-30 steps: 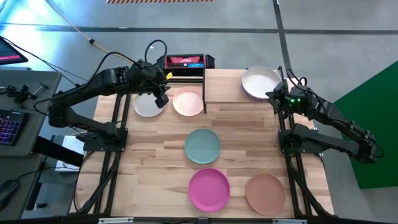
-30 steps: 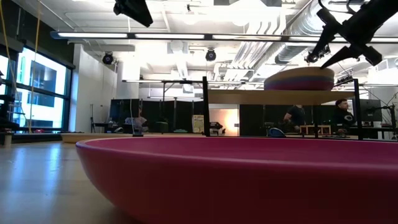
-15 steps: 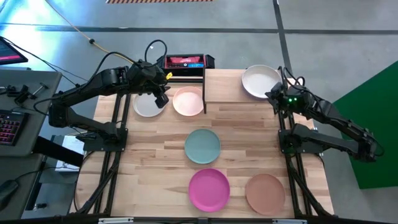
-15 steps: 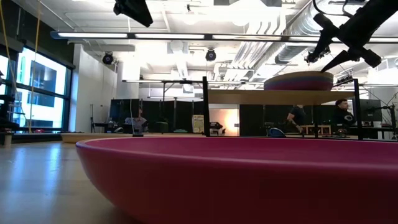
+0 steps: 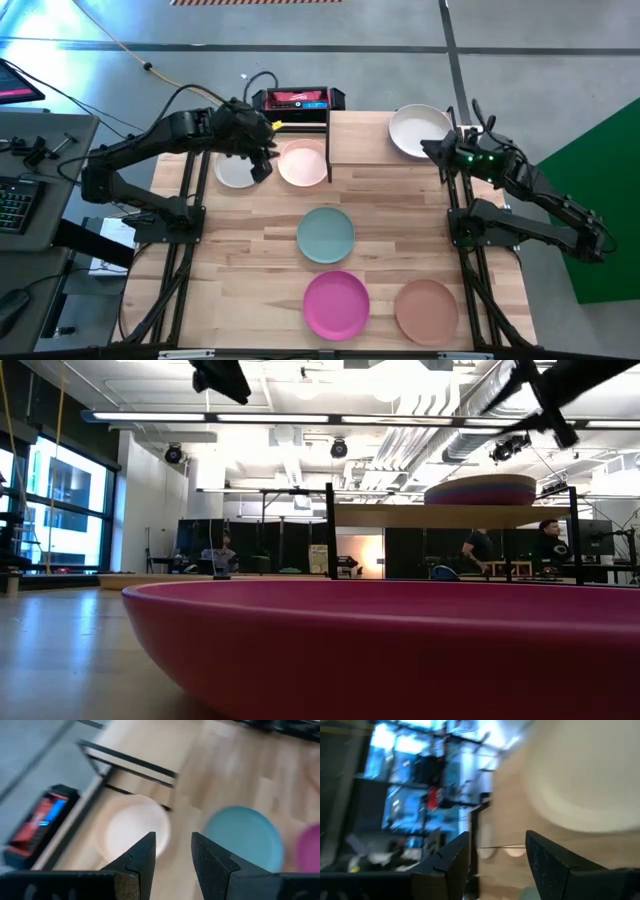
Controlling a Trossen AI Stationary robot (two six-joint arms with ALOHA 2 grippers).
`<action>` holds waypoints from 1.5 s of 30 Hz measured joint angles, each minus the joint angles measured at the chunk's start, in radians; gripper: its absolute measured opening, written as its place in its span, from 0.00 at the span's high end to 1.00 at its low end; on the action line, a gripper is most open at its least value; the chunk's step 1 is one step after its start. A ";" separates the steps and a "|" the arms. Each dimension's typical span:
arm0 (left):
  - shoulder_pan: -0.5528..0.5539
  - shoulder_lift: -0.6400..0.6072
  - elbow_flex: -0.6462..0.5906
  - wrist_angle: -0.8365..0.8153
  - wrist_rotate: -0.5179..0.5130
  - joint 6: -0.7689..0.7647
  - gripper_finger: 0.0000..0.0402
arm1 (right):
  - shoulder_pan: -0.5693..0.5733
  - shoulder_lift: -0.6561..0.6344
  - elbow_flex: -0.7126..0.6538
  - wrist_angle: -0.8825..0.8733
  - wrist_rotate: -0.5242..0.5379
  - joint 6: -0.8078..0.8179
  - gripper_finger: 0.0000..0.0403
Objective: Place and stack plates onto a shelf
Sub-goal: Stack the pink plate on the light gray plate on the shelf
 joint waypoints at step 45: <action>-0.533 0.612 0.000 0.192 0.097 -0.674 0.71 | 0.047 0.002 0.000 0.220 -0.478 -0.571 0.57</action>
